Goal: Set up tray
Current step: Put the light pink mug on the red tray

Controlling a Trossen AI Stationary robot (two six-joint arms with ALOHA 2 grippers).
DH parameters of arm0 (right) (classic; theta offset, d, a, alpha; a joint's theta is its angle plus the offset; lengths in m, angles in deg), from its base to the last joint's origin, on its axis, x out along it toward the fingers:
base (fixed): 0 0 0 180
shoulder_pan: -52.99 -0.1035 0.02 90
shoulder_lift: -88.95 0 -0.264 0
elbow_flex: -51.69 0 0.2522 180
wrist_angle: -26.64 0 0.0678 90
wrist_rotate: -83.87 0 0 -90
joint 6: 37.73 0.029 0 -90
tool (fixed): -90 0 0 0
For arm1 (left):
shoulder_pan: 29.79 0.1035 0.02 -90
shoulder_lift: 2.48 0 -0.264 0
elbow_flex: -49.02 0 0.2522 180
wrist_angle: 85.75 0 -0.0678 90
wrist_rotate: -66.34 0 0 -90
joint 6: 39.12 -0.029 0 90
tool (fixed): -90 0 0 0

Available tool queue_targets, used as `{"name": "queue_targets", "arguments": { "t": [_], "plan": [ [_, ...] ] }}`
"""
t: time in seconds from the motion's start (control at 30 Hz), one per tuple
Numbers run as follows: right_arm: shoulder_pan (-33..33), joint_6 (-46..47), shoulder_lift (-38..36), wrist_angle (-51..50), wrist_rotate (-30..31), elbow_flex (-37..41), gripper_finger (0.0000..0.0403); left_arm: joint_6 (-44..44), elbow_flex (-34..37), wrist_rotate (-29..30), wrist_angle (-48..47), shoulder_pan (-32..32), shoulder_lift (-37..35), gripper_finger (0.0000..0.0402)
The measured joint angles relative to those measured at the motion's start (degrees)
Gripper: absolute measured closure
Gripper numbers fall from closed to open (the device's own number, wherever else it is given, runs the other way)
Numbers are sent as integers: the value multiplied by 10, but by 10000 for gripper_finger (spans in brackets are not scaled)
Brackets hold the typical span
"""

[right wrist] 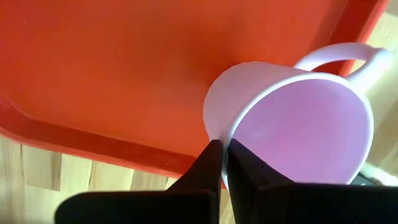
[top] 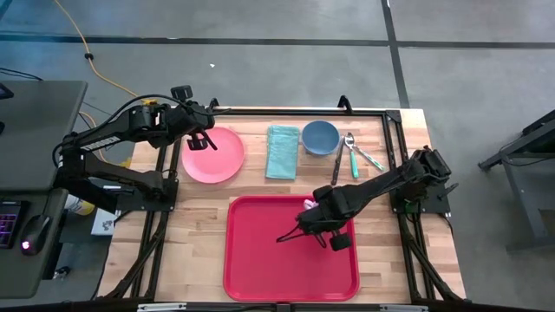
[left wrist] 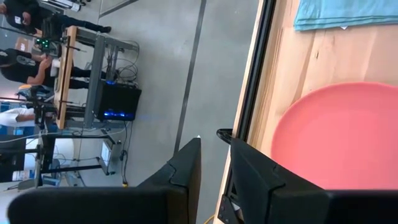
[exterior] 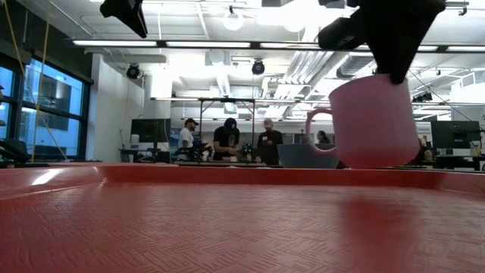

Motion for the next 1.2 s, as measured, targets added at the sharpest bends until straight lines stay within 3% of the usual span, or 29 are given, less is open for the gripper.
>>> {"name": "queue_targets", "arguments": {
  "t": [0.3,0.53,0.87,1.2],
  "plan": [
    [0,24,-9,39,-12,89,403,0,0,-1,0,0,0,284],
    [0,49,-56,92,-24,144,403,0,0,-1,0,0,0,284],
    [-8,87,-137,70,-2,132,403,0,0,-5,2,0,0,284],
    [-12,93,-138,81,-2,140,403,0,0,-5,2,0,0,284]
  ]
}}
